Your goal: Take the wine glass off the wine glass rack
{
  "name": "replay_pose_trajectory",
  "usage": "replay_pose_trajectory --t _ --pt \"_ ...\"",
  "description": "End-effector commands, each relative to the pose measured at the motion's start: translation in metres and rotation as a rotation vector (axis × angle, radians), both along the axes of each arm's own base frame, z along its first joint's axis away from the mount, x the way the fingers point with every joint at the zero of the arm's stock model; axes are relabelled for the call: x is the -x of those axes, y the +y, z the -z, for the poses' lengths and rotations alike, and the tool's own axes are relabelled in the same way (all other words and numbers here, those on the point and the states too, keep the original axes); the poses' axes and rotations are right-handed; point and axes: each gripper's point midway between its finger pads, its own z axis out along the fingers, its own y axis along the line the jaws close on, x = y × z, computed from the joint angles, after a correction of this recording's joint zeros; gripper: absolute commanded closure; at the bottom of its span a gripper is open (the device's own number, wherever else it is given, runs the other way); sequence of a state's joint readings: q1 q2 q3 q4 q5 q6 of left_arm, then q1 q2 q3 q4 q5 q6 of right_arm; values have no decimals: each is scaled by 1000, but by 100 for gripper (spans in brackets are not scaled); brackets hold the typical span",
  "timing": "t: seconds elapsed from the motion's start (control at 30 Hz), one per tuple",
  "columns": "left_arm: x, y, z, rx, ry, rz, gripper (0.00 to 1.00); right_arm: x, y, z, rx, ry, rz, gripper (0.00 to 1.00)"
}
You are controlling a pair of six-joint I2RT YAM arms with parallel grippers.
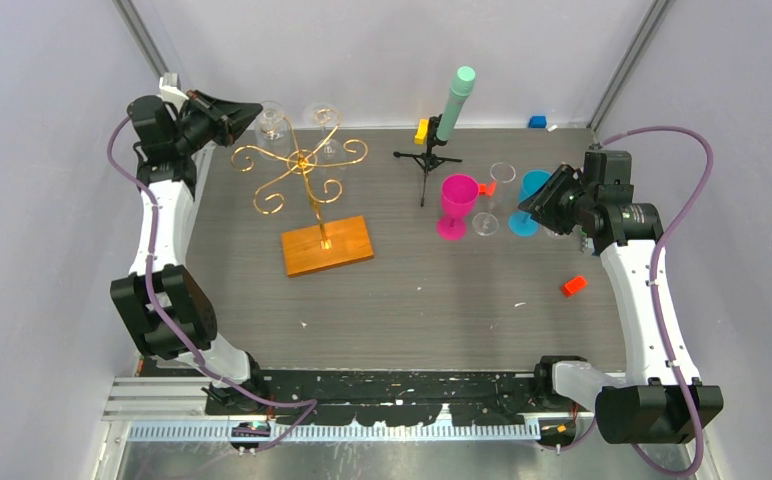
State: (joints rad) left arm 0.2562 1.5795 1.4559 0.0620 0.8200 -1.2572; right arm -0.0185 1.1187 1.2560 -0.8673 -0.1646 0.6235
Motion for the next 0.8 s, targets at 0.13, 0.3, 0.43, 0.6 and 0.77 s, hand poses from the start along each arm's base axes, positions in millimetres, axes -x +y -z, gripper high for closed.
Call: replay_pose_trajectory --t 0.13,0.3,0.43,0.6,0.77 --pt "3 -10 -35 11 -112 -5 100 -2 1 -12 4 -62 -2 59" --pt "0 -14 -31 13 -105 2 100 -2 0 -12 9 -64 -2 59" --pt "-2 -15 -34 12 -111 3 100 -1 0 -10 10 -61 -3 59" --pt "-6 -17 -35 12 -113 9 100 0 0 -11 10 -63 -3 59" --pt "-8 -26 -35 9 -116 31 100 0 0 -10 9 -62 -2 59"
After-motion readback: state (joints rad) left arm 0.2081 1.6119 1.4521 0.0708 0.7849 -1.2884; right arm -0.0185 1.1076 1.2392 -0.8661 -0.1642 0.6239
